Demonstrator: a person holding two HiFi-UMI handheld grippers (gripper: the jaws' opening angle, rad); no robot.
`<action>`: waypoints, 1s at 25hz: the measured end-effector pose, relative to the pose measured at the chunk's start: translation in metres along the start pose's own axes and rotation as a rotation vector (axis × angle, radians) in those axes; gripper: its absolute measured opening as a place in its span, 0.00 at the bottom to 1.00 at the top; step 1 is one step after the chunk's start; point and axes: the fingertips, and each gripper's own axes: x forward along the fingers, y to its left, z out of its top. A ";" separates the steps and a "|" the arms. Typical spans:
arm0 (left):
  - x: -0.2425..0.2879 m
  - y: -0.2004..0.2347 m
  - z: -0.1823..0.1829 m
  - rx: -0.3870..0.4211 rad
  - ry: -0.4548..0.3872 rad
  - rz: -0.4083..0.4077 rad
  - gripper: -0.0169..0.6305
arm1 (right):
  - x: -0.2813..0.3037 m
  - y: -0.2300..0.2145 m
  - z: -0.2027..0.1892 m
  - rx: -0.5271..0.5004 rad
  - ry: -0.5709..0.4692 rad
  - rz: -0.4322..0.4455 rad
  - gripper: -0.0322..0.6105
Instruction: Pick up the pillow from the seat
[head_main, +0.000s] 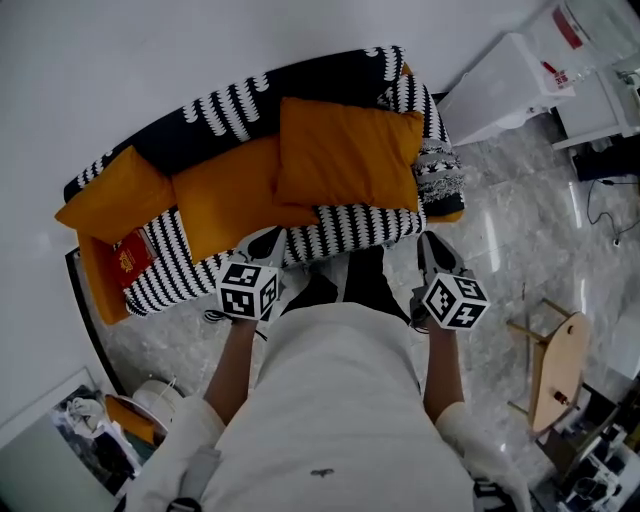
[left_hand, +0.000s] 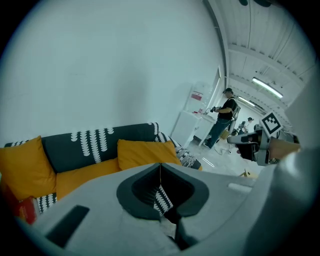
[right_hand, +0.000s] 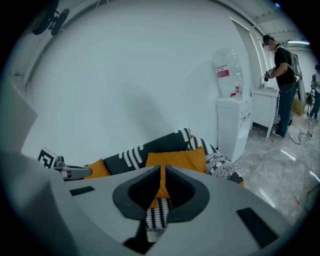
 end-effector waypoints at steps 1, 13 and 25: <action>0.002 -0.001 0.003 0.001 0.002 0.004 0.05 | 0.003 -0.002 0.003 0.001 0.003 0.008 0.06; 0.060 -0.028 0.050 -0.038 0.002 0.072 0.05 | 0.051 -0.058 0.051 -0.019 0.068 0.114 0.06; 0.127 -0.065 0.073 -0.061 0.074 0.126 0.05 | 0.099 -0.120 0.078 -0.033 0.155 0.217 0.06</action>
